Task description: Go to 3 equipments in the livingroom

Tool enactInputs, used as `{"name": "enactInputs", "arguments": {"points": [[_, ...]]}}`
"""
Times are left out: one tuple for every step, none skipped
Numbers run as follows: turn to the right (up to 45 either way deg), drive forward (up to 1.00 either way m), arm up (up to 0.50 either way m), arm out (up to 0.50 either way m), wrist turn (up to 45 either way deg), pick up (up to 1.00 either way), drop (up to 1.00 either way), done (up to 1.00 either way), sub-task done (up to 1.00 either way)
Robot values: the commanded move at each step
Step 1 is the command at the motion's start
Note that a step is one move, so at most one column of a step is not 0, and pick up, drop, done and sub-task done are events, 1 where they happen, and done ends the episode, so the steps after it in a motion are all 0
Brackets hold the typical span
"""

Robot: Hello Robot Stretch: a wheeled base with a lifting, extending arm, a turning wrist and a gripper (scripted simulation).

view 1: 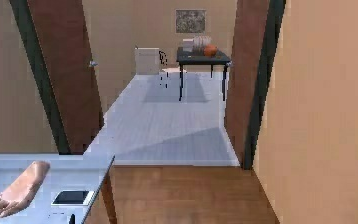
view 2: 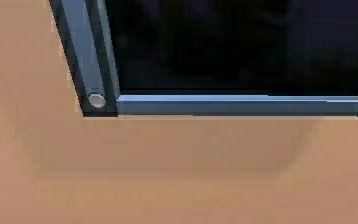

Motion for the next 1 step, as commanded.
{"name": "enactInputs", "arguments": {"points": [[-33.0, 0.00, 0.00, 0.00, 0.0, 0.00, 0.00, 0.00, 0.00]]}}
